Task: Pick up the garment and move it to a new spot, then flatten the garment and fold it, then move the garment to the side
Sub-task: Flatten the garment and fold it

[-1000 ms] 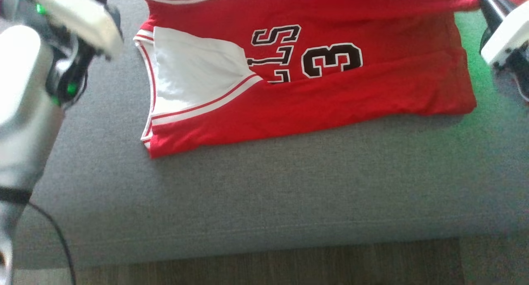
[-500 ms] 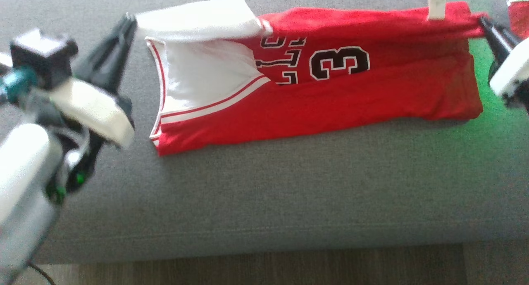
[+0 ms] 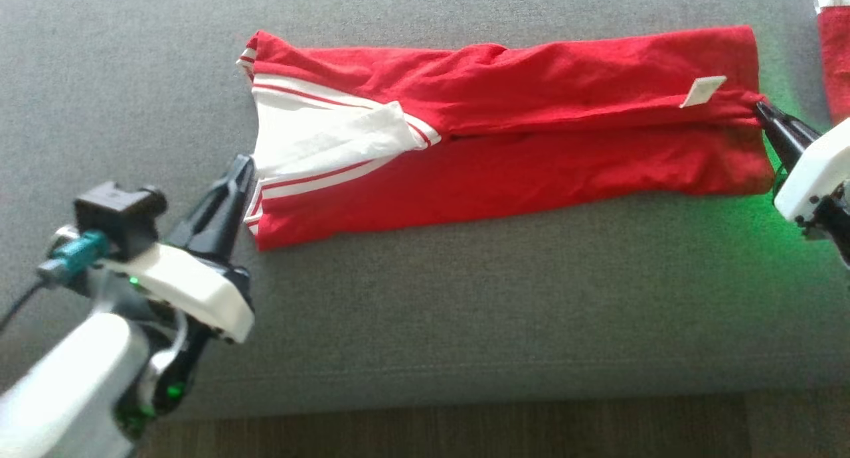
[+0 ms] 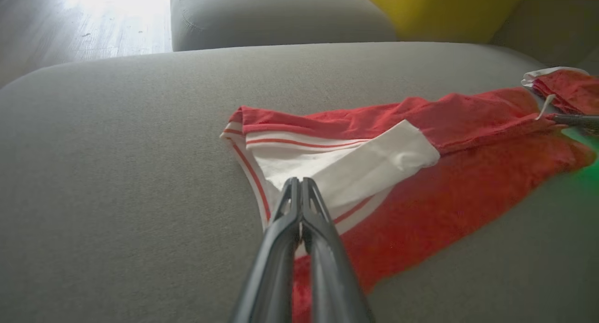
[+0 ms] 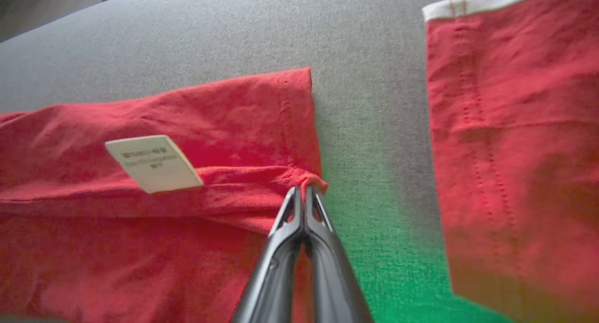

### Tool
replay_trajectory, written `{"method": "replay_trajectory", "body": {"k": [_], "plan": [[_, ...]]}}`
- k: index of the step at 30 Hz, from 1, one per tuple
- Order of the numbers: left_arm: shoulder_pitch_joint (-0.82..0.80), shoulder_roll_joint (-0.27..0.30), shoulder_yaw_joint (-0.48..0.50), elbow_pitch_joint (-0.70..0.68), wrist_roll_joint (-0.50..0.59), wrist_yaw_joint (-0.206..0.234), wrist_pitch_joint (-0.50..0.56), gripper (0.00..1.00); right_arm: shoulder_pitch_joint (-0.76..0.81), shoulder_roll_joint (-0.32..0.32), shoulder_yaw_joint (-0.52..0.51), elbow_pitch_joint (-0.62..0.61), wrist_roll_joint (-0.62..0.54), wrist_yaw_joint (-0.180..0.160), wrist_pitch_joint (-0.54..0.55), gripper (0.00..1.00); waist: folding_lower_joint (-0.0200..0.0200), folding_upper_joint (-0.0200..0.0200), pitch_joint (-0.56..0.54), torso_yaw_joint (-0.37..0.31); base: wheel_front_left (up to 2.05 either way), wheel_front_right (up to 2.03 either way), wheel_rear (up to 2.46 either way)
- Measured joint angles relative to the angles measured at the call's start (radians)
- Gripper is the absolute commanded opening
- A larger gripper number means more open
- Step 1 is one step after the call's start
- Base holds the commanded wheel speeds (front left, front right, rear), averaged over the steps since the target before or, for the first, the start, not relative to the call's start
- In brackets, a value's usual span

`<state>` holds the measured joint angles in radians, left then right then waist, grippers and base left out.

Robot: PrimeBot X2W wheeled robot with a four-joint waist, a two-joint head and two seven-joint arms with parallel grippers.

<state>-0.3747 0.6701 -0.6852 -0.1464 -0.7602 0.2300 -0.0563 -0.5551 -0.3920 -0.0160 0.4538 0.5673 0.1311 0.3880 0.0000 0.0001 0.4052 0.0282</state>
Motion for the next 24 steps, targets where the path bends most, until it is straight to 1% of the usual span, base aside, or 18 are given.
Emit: {"method": "replay_trajectory", "body": {"k": [1,3,4,5,6,7,8,9,12,13,14,15,19,22,24], "plan": [[-0.001,-0.012,-0.007,0.011,0.0,0.0,-0.007,0.0,0.0,0.008,-0.007,-0.005,-0.006,0.0,0.001,0.02,0.0,0.0,0.0,0.0,0.0,0.0,0.0],[0.0,-0.036,-0.016,0.035,0.0,0.0,-0.017,0.02,0.002,0.019,-0.014,-0.015,-0.017,0.0,0.01,0.3,0.0,0.0,-0.004,-0.001,0.0,0.0,0.0],[0.0,-0.046,-0.016,0.047,0.0,0.0,-0.021,0.16,0.007,0.024,-0.02,-0.021,-0.022,0.0,0.013,0.47,0.0,0.0,-0.008,-0.001,0.0,0.0,0.0],[0.0,-0.054,-0.018,0.057,0.0,0.0,-0.026,0.29,0.014,0.029,-0.028,-0.029,-0.024,0.0,0.016,1.0,0.0,0.0,-0.012,-0.002,0.0,0.0,0.0],[0.0,-0.061,-0.018,0.067,-0.003,0.0,-0.033,0.37,0.021,0.036,-0.038,-0.03,-0.026,0.0,0.017,1.0,0.0,0.0,-0.017,-0.003,0.0,0.0,0.0],[0.0,-0.069,-0.019,0.078,-0.009,0.0,-0.035,0.5,0.029,0.043,-0.048,-0.034,-0.03,0.0,0.017,1.0,0.0,0.0,-0.023,-0.004,0.0,0.0,0.0],[0.003,-0.083,-0.021,0.09,-0.009,0.018,-0.046,0.92,0.048,0.053,-0.07,-0.047,-0.031,0.0,0.017,1.0,0.0,0.0,-0.034,-0.006,0.0,0.0,0.0],[0.005,-0.091,-0.02,0.092,-0.009,0.029,-0.058,1.0,0.059,0.057,-0.08,-0.059,-0.032,0.0,0.017,1.0,0.0,0.0,-0.04,-0.008,0.0,0.0,0.0],[0.016,-0.113,-0.019,0.094,0.0,0.062,-0.089,1.0,0.085,0.082,-0.11,-0.09,-0.035,0.0,0.007,1.0,0.0,0.0,-0.056,-0.013,0.0,0.0,0.0],[0.016,-0.113,-0.019,0.094,0.0,0.062,-0.089,1.0,0.085,0.082,-0.11,-0.09,-0.035,0.0,0.007,1.0,0.0,0.0,-0.056,-0.013,0.0,0.0,0.0],[0.037,-0.128,-0.019,0.094,0.012,0.09,-0.112,1.0,0.106,0.103,-0.124,-0.11,-0.035,0.0,0.001,1.0,0.0,0.0,-0.068,-0.017,0.0,0.0,0.0],[0.037,-0.128,-0.019,0.094,0.012,0.09,-0.112,1.0,0.106,0.103,-0.124,-0.11,-0.035,0.0,0.001,1.0,0.0,0.0,-0.068,-0.017,0.0,0.0,0.0],[0.077,-0.164,-0.02,0.082,0.041,0.144,-0.146,1.0,0.145,0.144,-0.17,-0.127,-0.045,0.0,-0.016,1.0,-0.0001,0.0,-0.091,-0.021,0.0,0.0,0.0],[0.095,-0.2,-0.025,0.067,0.061,0.164,-0.17,1.0,0.153,0.17,-0.202,-0.117,-0.074,0.0,-0.031,1.0,-0.0001,0.0,-0.103,-0.019,0.0,0.0,0.0],[0.105,-0.219,-0.03,0.058,0.077,0.168,-0.18,1.0,0.15,0.188,-0.216,-0.094,-0.086,0.0,-0.035,1.0,-0.0001,0.0,-0.106,-0.015,0.0,0.0,0.0]]}}
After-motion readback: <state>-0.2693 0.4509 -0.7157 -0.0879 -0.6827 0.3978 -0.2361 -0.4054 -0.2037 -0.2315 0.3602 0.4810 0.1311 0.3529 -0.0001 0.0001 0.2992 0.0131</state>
